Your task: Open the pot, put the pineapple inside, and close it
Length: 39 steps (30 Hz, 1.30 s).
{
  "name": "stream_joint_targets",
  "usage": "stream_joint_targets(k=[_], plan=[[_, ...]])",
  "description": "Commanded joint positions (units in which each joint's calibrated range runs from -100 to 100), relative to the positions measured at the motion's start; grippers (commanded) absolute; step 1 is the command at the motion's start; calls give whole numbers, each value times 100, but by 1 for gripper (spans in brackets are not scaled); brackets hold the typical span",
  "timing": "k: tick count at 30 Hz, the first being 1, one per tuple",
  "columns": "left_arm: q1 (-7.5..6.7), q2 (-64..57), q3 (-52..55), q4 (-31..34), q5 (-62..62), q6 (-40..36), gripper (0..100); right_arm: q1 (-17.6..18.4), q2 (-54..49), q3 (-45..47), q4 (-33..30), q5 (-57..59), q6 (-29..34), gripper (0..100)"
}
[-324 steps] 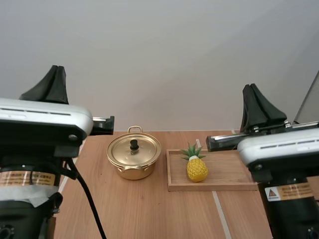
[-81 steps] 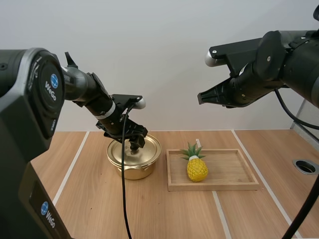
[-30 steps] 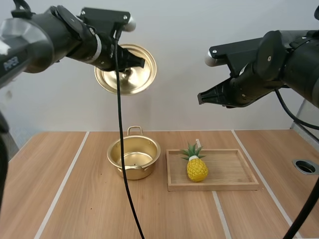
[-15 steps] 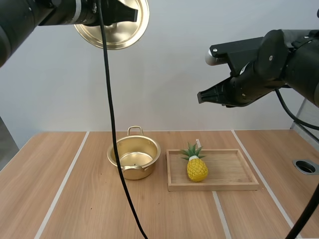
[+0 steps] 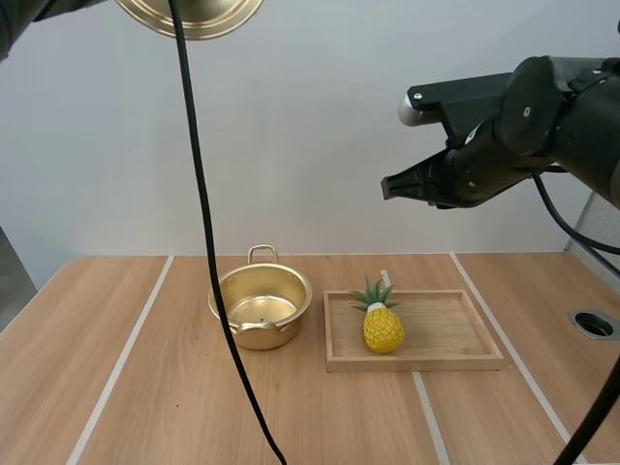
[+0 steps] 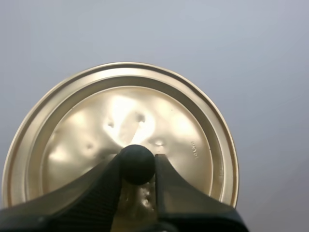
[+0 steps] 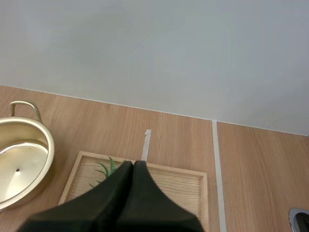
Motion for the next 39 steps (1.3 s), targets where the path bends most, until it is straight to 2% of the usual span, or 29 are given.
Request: stream_joint_targets(k=[1, 7, 11, 20, 39], plan=[[-1, -104, -64, -126, -231, -45, 0, -20, -82, -35, 10, -29, -31, 0], [-1, -115, -64, -126, -256, -45, 0, -20, -70, -35, 217, -29, -84, 0], [-1, -115, -64, -126, -238, -45, 0, -20, -70, -35, 742, -29, -691, 0], [-1, -115, -64, -126, -238, -45, 0, -20, -60, -35, 1281, 194, -1023, 0], [-1, -115, -64, -126, -238, -26, 0, -20, 240, -35, 1306, 2164, -1201, 0]])
